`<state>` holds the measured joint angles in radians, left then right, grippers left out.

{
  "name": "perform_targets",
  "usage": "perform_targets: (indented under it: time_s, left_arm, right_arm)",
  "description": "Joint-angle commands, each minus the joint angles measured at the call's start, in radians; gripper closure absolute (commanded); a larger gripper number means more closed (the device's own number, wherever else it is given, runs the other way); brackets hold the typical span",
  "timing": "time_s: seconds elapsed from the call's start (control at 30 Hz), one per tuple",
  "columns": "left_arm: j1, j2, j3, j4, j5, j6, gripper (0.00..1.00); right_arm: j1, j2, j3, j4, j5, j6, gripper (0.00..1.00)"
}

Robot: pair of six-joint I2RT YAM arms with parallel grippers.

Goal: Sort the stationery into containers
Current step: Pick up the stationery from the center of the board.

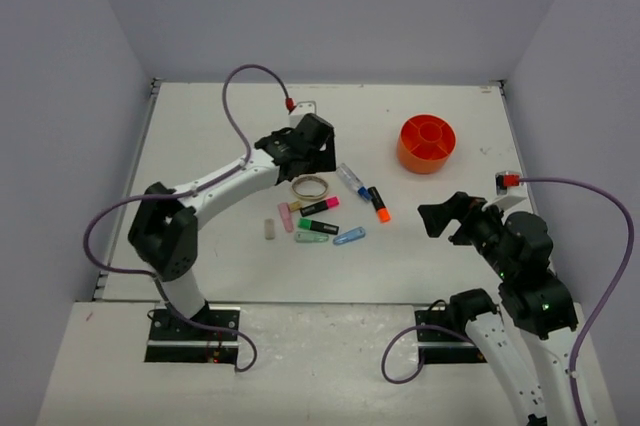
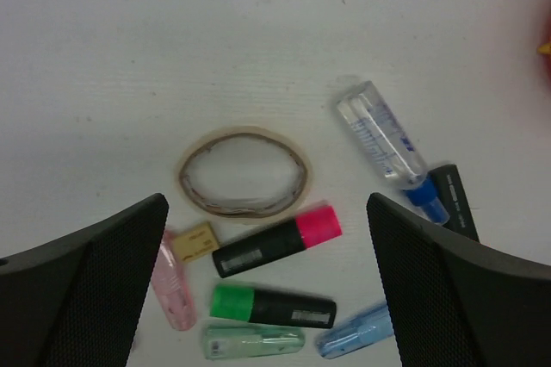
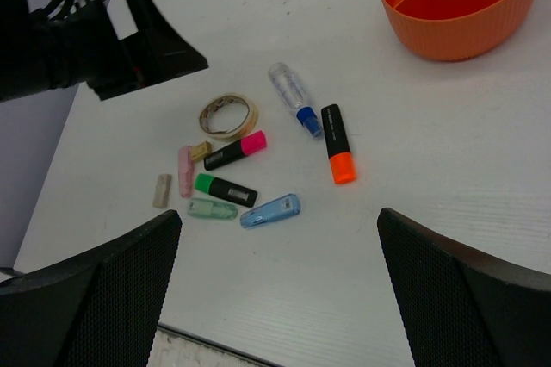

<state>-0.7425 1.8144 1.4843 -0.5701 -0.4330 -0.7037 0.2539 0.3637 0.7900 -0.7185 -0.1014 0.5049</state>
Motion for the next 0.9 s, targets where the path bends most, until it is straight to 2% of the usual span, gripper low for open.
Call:
perform_targets:
  time_s: [0.0,0.1,0.2,0.53,0.8,0.87]
  left_arm:
    - [-0.06,0.221,0.299,-0.059,-0.045,-0.029,0.0]
    - [-0.077,0.363,0.46,-0.127,-0.06,-0.038,0.0]
    - [-0.082,0.443,0.547,-0.156,-0.096,-0.057,0.0]
    - [-0.083,0.498,0.513,-0.165,-0.156,-0.124,0.04]
    - [-0.083,0.536,0.499,-0.112,-0.131,-0.137,0.16]
    - [-0.083,0.53,0.473,-0.096,-0.123,-0.15,0.22]
  right_arm:
    - [-0.005,-0.009,-0.011,0.017,-0.033,-0.009,0.01]
    - [-0.005,-0.014,-0.019,0.024,-0.05,-0.014,0.01]
    - [-0.004,-0.016,-0.024,0.03,-0.052,-0.015,0.01]
    - [-0.004,-0.022,-0.041,0.052,-0.07,-0.017,0.01]
    - [-0.005,-0.019,-0.046,0.056,-0.083,-0.019,0.01]
    - [-0.005,-0.018,-0.048,0.06,-0.084,-0.018,0.01]
